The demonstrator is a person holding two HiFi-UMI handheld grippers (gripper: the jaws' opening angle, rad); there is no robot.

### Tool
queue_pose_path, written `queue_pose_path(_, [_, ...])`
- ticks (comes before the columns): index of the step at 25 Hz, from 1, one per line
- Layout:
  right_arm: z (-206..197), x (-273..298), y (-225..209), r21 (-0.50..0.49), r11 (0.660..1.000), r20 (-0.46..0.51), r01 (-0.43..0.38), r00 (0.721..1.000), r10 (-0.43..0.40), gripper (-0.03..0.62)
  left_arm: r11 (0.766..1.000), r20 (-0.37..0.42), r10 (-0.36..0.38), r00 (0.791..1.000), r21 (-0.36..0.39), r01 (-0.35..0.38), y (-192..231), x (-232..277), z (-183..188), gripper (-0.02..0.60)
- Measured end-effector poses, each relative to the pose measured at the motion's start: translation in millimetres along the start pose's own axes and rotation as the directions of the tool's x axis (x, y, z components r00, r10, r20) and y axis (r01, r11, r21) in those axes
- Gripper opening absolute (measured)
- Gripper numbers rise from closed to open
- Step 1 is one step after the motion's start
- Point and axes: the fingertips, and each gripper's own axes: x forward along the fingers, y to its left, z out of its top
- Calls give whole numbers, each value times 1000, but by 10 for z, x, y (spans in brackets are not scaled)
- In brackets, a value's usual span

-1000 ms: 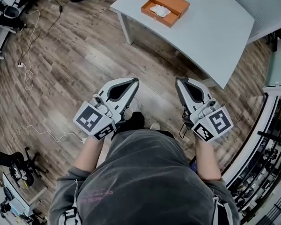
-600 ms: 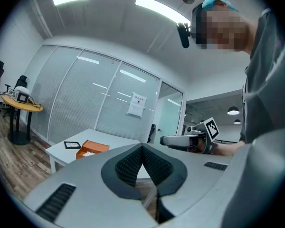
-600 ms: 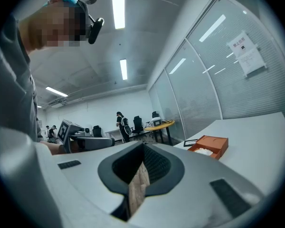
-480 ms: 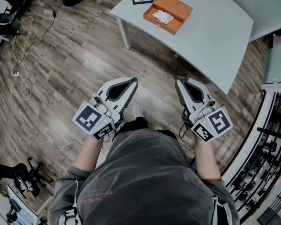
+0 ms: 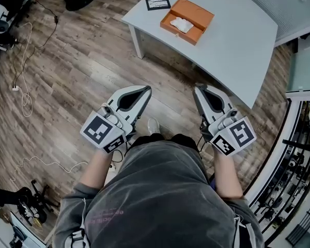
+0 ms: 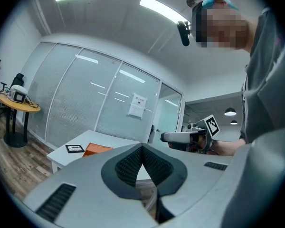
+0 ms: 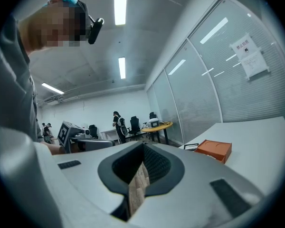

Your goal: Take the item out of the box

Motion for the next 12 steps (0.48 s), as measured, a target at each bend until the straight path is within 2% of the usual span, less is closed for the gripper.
queue_pose_path(12, [69,357,-182,9,1000,13,-12,1000,12,3,1000,-24,3,1000,8,-3,336,149,11,12])
